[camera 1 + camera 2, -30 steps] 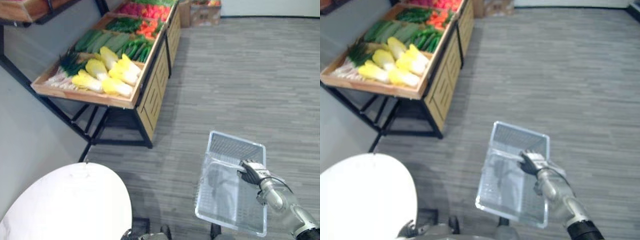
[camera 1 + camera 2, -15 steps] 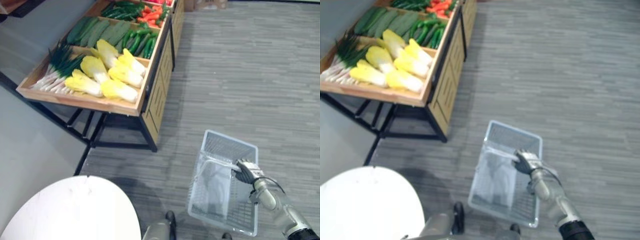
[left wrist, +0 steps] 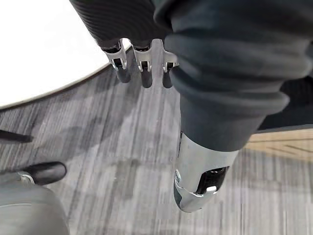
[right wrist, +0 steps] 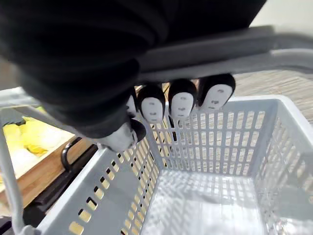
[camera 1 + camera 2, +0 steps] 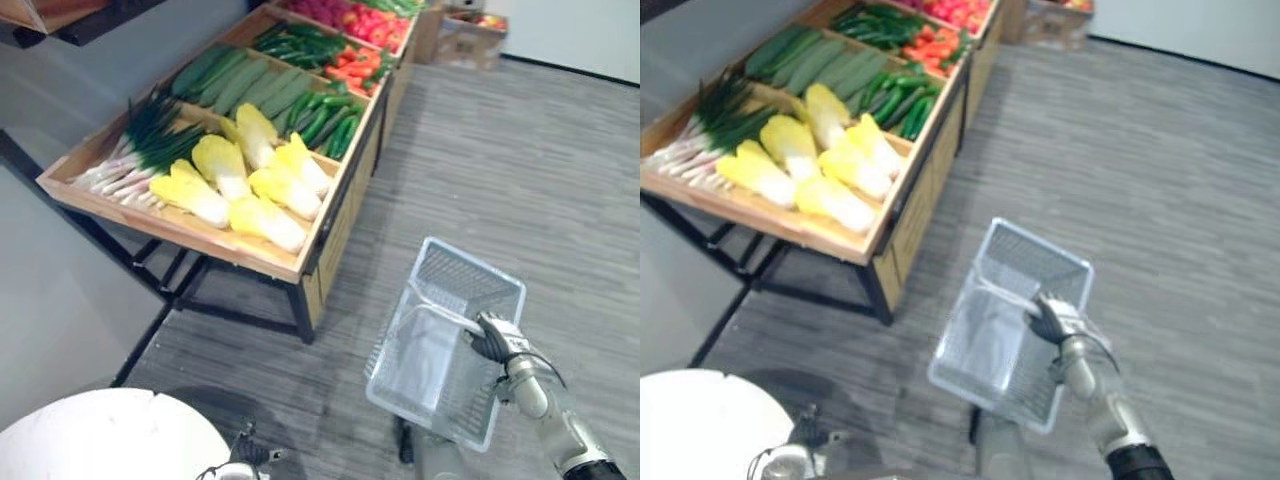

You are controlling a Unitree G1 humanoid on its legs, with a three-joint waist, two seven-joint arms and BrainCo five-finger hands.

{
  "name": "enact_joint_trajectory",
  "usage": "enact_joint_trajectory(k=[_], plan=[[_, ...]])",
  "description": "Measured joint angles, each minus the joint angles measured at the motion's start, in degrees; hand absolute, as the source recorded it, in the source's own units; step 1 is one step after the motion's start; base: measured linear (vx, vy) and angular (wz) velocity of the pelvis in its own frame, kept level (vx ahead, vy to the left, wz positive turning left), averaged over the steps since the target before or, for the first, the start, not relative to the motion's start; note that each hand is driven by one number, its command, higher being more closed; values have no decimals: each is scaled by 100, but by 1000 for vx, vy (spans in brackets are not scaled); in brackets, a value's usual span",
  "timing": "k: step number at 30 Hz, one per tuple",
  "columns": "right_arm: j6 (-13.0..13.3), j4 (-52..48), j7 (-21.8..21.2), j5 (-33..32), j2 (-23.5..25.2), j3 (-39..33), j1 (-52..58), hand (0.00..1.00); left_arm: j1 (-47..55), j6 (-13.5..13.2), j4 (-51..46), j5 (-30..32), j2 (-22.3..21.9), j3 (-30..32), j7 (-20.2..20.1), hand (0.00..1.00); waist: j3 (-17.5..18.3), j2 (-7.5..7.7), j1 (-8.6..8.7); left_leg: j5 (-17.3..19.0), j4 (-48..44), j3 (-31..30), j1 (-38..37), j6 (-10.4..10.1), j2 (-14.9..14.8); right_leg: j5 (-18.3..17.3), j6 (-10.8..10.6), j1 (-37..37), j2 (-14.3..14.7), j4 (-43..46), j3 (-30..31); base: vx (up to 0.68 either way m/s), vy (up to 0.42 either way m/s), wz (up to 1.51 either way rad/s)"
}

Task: Pick vegetable in the basket

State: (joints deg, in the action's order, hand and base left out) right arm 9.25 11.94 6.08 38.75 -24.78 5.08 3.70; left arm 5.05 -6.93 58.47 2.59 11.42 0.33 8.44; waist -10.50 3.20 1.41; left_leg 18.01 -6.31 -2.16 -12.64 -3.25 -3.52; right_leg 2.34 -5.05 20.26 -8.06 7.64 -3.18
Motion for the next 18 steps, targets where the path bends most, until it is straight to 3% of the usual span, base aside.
enact_joint_trajectory(k=[1,2,4,6,8,9,11,15,17,18], plan=[[-27,0,2,18,5,-57,21,100,-14,5,35,3,-30,17,4,0,-11,-26,-2,119,-82,-62,-59,-86,-82,369,-22,19,8,206,-34,579,-418,73],[-73,30,1,84,-5,-96,-12,100,-6,12,115,9,-141,71,0,0,0,-254,-56,201,-315,-185,-33,-181,-354,328,92,78,182,557,-254,389,-278,35],[-74,26,1,124,4,-79,-65,100,1,5,197,40,-280,222,5,0,20,-439,-134,70,-962,-248,304,-214,-656,150,309,5,444,608,-476,499,-376,22],[-82,25,0,120,2,-82,-68,100,-19,27,349,66,-371,253,-1,0,15,-472,-132,-331,-1875,-507,734,-220,-750,-13,482,-184,562,642,-665,476,-355,24],[-95,28,1,113,-63,-85,72,100,-18,73,430,89,-396,357,-7,0,-4,-453,-167,-1435,-3256,-669,1255,-282,-740,-271,612,-798,618,475,-829,384,-249,32],[-95,25,1,110,-85,-86,103,100,-9,72,441,88,-397,367,-12,0,-24,-417,-173,-1588,-3553,-673,1369,-296,-733,-307,641,-964,613,391,-857,346,-189,30],[-100,24,4,108,-146,-92,132,100,-20,27,392,85,-396,408,-16,0,-48,-379,-198,-1274,-4415,-440,1962,-169,-688,-356,714,-1476,603,53,-932,286,-147,19],[-105,27,9,51,-103,-277,411,100,-16,15,301,87,-391,412,-16,0,-54,-372,-281,-1115,-3683,410,2461,-77,-721,-552,634,-1896,379,-121,-1086,173,-47,25],[-145,39,10,58,-115,-469,697,100,-13,36,295,91,-399,406,-5,0,-46,-387,-219,-1208,-2209,1115,2516,-37,-644,-716,453,-2101,146,-142,-1425,125,111,84],[-152,40,12,61,-134,-506,735,100,4,59,295,91,-421,404,-2,0,-23,-434,-171,-1466,-1554,1299,2525,-52,-573,-766,370,-2131,116,-147,-1543,119,145,81]])
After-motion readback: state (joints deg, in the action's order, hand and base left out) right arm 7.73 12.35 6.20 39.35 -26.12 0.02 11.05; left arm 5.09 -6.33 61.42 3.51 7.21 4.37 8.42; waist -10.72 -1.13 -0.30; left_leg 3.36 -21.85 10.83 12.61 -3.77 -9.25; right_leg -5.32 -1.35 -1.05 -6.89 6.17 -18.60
